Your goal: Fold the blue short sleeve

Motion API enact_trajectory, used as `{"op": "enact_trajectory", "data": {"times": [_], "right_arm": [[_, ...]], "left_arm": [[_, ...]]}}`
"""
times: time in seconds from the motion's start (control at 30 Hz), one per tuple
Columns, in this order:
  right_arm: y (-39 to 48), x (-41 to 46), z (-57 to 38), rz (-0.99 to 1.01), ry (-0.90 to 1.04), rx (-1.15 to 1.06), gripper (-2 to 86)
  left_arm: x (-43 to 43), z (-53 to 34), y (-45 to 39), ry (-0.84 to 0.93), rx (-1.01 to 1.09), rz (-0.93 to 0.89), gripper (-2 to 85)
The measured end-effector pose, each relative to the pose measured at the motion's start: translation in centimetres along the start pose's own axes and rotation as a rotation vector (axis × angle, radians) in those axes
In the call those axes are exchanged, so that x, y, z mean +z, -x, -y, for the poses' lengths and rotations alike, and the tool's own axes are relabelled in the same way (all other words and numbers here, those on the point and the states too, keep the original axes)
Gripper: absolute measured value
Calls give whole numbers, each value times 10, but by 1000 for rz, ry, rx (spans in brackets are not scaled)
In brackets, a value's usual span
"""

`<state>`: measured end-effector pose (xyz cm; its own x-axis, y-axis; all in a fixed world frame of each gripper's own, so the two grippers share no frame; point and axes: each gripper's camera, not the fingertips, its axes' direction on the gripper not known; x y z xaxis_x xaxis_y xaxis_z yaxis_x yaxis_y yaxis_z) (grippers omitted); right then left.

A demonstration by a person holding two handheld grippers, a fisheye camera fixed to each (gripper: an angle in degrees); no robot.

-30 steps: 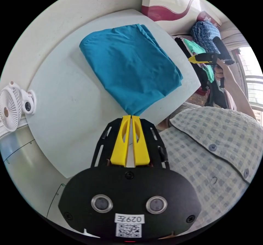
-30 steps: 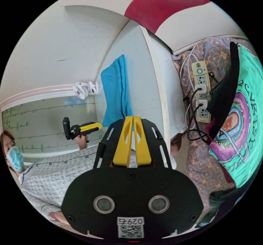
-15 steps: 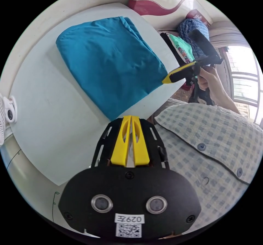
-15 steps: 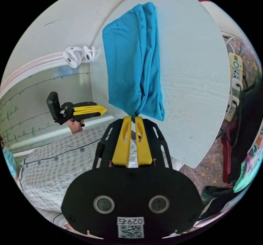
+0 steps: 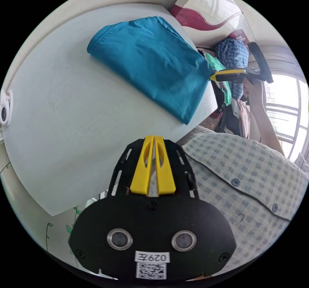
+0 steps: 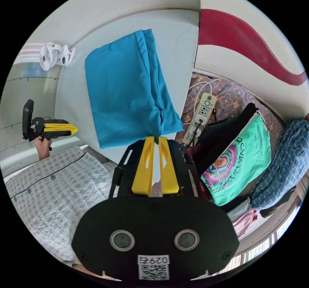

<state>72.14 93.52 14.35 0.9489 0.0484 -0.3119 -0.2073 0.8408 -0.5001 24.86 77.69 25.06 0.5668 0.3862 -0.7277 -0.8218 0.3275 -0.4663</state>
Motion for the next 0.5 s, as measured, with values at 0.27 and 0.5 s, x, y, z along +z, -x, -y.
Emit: {"op": "enact_trajectory", "data": {"times": [0.27, 0.5], "right_arm": [[-40, -31, -15, 66, -63, 92, 166], [-48, -24, -13, 165, 62, -74, 109]], "left_arm": [[5, -8, 33, -2, -41, -80, -10], [9, -12, 65, -7, -55, -210, -10]]}}
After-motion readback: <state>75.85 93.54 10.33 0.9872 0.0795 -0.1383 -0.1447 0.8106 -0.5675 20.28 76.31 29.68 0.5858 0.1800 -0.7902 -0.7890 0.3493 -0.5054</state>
